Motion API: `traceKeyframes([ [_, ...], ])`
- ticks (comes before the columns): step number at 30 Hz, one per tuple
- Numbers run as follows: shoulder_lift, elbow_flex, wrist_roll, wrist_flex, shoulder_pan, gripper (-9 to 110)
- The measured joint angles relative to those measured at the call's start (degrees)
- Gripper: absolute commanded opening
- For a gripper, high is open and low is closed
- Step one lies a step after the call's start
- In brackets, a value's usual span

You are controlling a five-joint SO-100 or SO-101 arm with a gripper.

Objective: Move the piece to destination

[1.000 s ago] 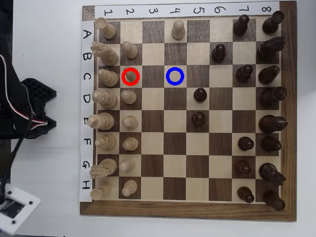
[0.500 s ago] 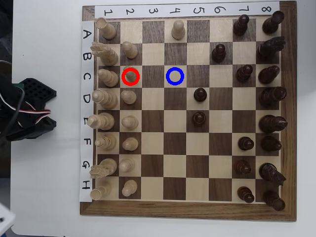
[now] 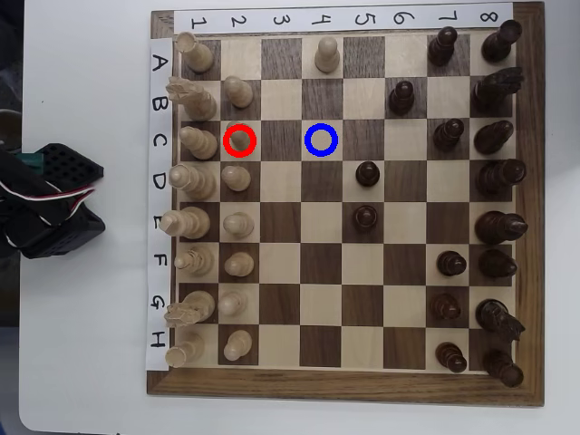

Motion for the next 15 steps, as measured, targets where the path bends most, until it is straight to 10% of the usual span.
traceKeyframes([
  [15,-5.4,-12.4,12.7,7.6,-18.5,0],
])
